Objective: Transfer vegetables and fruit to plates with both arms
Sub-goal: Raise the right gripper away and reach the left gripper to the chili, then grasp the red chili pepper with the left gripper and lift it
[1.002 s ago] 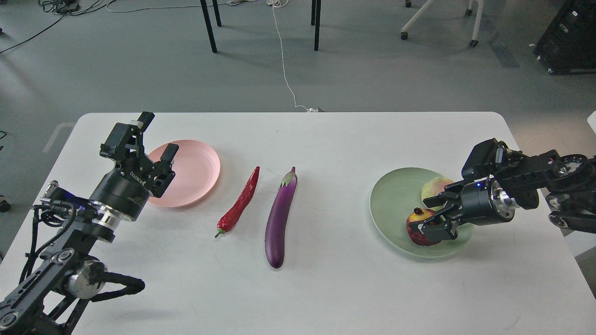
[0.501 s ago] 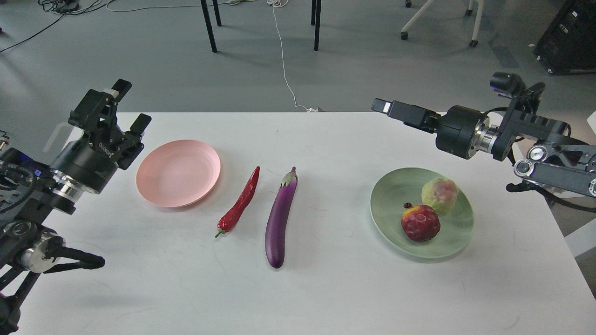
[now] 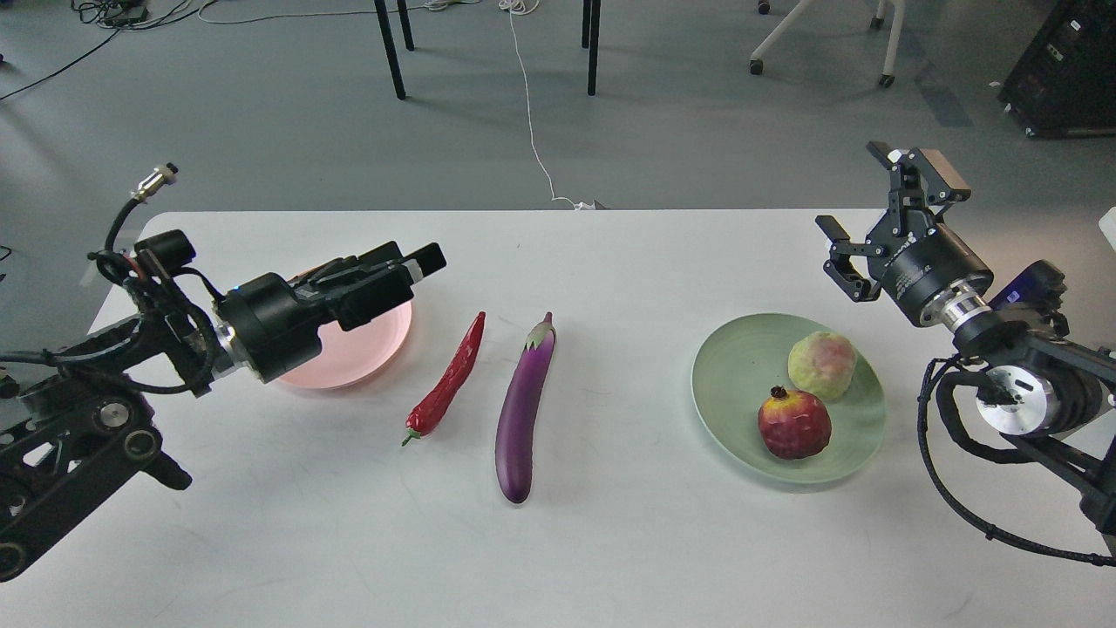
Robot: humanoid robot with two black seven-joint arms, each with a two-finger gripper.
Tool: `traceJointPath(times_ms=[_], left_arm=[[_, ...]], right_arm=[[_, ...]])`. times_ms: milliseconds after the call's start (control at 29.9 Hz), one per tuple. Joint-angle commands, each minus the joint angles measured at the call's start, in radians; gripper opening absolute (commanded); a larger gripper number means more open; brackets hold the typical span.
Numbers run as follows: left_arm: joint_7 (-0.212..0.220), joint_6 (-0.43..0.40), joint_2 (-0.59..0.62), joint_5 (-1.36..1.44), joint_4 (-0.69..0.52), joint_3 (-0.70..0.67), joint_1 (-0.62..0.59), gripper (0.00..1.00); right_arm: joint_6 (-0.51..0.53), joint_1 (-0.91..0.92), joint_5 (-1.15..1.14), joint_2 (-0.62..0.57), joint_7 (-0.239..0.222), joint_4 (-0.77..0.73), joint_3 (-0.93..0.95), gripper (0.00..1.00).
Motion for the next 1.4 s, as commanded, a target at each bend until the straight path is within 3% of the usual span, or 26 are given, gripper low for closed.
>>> traceJointPath(times_ms=[0, 100, 200, 401, 702, 1036, 1136, 1270, 1370], left_arm=[[0.086, -0.069, 0.043, 0.093, 0.029, 0.255, -0.234, 0.98], [0.185, -0.076, 0.023, 0.097, 0.069, 0.427, -0.371, 0.98], [0.235, -0.074, -0.043, 0.12, 0.116, 0.53, -0.422, 0.97], [0.227, -0.074, -0.111, 0.347, 0.202, 0.544, -0.39, 0.95], [0.229, -0.077, -0.109, 0.358, 0.211, 0.549, -0.316, 0.78], [0.229, -0.079, -0.111, 0.357, 0.259, 0.547, -0.252, 0.68], [0.229, -0.079, -0.108, 0.355, 0.273, 0.546, -0.232, 0.53], [0.238, -0.076, -0.109, 0.354, 0.273, 0.54, -0.221, 0.2], [0.239, -0.065, -0.115, 0.352, 0.273, 0.535, -0.221, 0.14]], right_arm=[[0.0, -0.013, 0.003, -0.029, 0.0, 0.001, 0.005, 0.98], [-0.003, -0.023, 0.004, -0.03, 0.0, 0.003, 0.005, 0.98], [-0.007, -0.032, 0.004, -0.03, 0.0, 0.009, 0.004, 0.98], [-0.007, -0.055, 0.004, -0.03, 0.0, 0.012, 0.011, 0.98], [-0.006, -0.055, 0.004, -0.03, 0.0, 0.011, 0.025, 0.98], [-0.009, -0.055, 0.004, -0.03, 0.0, 0.012, 0.028, 0.98], [-0.007, -0.055, 0.004, -0.03, 0.0, 0.012, 0.033, 0.98], [-0.007, -0.055, 0.004, -0.03, 0.0, 0.012, 0.033, 0.98], [-0.007, -0.055, 0.004, -0.03, 0.0, 0.012, 0.033, 0.98]])
